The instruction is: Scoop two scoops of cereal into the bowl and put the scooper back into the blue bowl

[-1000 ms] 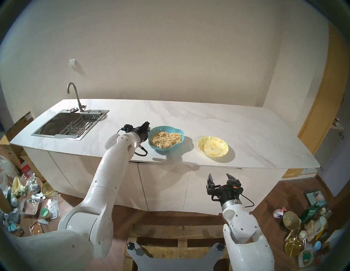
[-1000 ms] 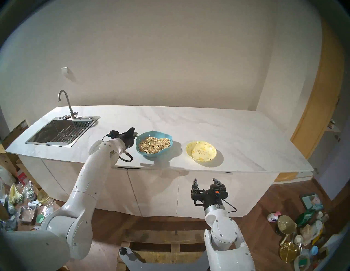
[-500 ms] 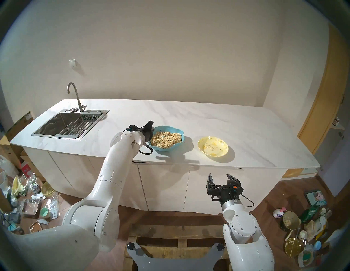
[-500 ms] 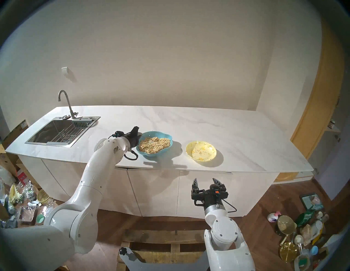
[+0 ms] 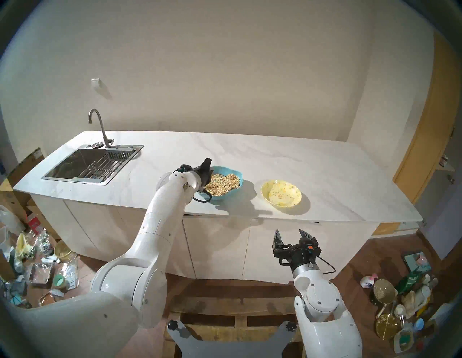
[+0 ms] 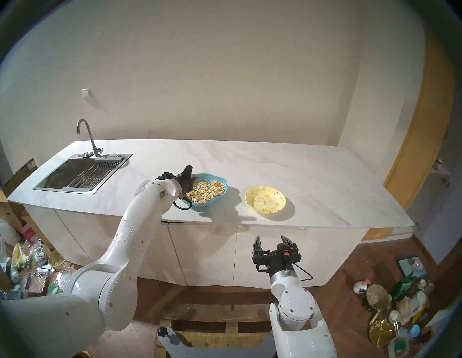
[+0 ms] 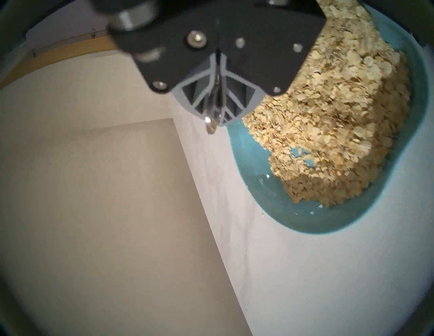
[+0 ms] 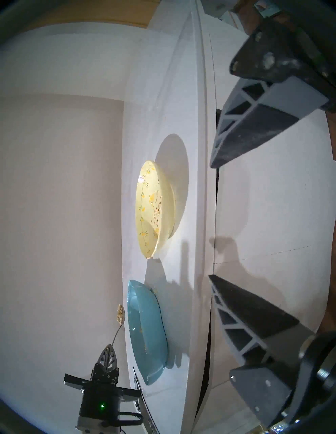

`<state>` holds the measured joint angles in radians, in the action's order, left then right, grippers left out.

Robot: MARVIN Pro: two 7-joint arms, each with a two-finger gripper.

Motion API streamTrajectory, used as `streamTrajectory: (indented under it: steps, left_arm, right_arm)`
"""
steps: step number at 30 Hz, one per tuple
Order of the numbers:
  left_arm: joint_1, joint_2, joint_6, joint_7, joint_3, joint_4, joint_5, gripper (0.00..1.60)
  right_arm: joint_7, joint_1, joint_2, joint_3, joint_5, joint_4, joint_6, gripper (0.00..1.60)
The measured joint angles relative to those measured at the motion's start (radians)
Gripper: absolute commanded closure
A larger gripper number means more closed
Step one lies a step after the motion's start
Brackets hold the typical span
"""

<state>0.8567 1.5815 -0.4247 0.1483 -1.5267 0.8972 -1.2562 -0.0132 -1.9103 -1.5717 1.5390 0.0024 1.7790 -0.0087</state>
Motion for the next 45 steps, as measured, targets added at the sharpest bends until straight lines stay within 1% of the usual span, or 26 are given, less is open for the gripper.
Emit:
streamTrajectory:
  steps: [3, 5, 9, 13, 15, 18, 23, 27, 29, 30, 34, 39, 45]
  left_arm:
    - [-0.017, 0.027, 0.001, 0.002, 0.021, -0.013, 0.002, 1.6]
    - [-0.022, 0.033, 0.001, 0.002, 0.027, -0.016, 0.003, 1.6]
    - [-0.048, 0.059, 0.005, 0.003, 0.061, -0.04, 0.009, 1.6]
    - [-0.076, 0.092, 0.016, 0.003, 0.087, -0.079, 0.019, 1.6]
    - [-0.091, 0.119, 0.022, 0.004, 0.097, -0.108, 0.024, 1.6]
    - [-0.137, 0.161, 0.033, 0.004, 0.111, -0.186, 0.033, 1.6]
    - [-0.238, 0.237, 0.061, -0.004, 0.133, -0.361, 0.052, 1.6]
    - [-0.317, 0.272, 0.086, -0.028, 0.155, -0.494, 0.069, 1.6]
    - [-0.335, 0.273, 0.092, -0.035, 0.162, -0.525, 0.073, 1.6]
    - [-0.364, 0.274, 0.104, -0.059, 0.172, -0.58, 0.082, 1.6]
    - [-0.395, 0.272, 0.127, -0.113, 0.188, -0.671, 0.097, 1.6]
    - [-0.395, 0.264, 0.136, -0.143, 0.207, -0.691, 0.114, 1.6]
    - [-0.392, 0.247, 0.149, -0.187, 0.32, -0.668, 0.167, 1.6]
  right_arm:
    - [0.0, 0.0, 0.0, 0.0, 0.0, 0.0, 0.0, 0.0]
    - [0.0, 0.0, 0.0, 0.0, 0.0, 0.0, 0.0, 0.0]
    - [0.0, 0.0, 0.0, 0.0, 0.0, 0.0, 0.0, 0.0]
    - [0.0, 0.0, 0.0, 0.0, 0.0, 0.0, 0.0, 0.0]
    - [0.0, 0.0, 0.0, 0.0, 0.0, 0.0, 0.0, 0.0]
    - [0.0, 0.0, 0.0, 0.0, 0.0, 0.0, 0.0, 0.0]
    - [0.0, 0.0, 0.0, 0.0, 0.0, 0.0, 0.0, 0.0]
    - [0.0, 0.0, 0.0, 0.0, 0.0, 0.0, 0.0, 0.0]
    - [0.0, 0.0, 0.0, 0.0, 0.0, 0.0, 0.0, 0.0]
    - [0.0, 0.0, 0.0, 0.0, 0.0, 0.0, 0.0, 0.0]
    - [0.0, 0.0, 0.0, 0.0, 0.0, 0.0, 0.0, 0.0]
    - [0.0, 0.0, 0.0, 0.0, 0.0, 0.0, 0.0, 0.0]
    - [0.0, 0.0, 0.0, 0.0, 0.0, 0.0, 0.0, 0.0]
